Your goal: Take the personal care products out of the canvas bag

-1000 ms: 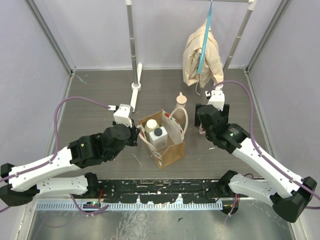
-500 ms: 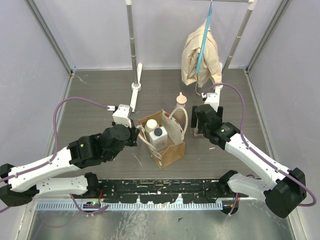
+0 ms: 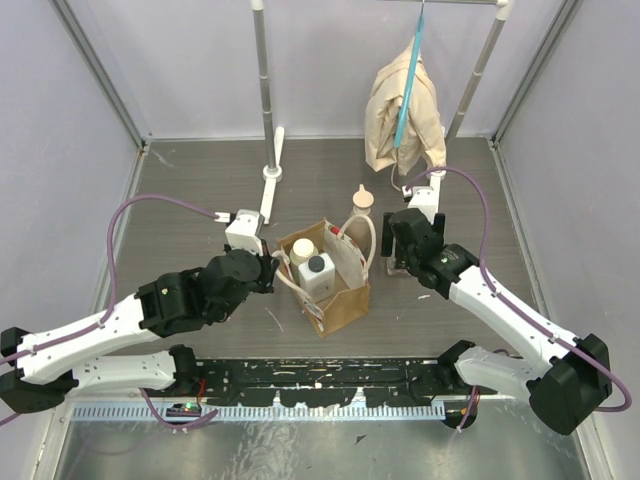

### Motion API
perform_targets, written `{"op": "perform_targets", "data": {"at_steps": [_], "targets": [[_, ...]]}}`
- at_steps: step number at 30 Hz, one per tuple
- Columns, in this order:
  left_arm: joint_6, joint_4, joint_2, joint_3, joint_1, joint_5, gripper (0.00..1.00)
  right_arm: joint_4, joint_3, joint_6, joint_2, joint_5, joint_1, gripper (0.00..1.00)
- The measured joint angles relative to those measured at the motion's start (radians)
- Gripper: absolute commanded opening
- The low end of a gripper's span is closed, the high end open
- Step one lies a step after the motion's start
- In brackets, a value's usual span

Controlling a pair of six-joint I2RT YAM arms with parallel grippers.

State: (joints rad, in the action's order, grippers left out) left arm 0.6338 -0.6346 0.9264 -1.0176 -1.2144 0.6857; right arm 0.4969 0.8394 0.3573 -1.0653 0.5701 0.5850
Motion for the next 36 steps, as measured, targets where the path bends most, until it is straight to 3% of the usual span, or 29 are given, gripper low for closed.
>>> {"op": "perform_targets", "data": {"at_steps": [9,15,20,26,36], "targets": [[0.005,-0.002,-0.002,0.011,0.000,0.000,0.09,-0.034,0.004,-0.003,-0.001,0.017,-0.005,1.00],[0.007,-0.003,-0.006,0.011,0.000,0.000,0.10,-0.033,0.039,-0.007,0.014,0.036,0.011,1.00],[0.007,-0.001,-0.005,0.011,0.000,0.000,0.10,-0.039,0.118,-0.065,0.086,0.175,0.199,1.00],[0.007,0.001,0.042,0.011,0.000,-0.005,0.08,-0.168,0.196,-0.196,0.032,0.327,0.454,1.00],[0.007,0.000,0.039,0.011,0.000,-0.014,0.10,-0.228,0.201,-0.264,-0.119,0.261,0.504,1.00]]}}
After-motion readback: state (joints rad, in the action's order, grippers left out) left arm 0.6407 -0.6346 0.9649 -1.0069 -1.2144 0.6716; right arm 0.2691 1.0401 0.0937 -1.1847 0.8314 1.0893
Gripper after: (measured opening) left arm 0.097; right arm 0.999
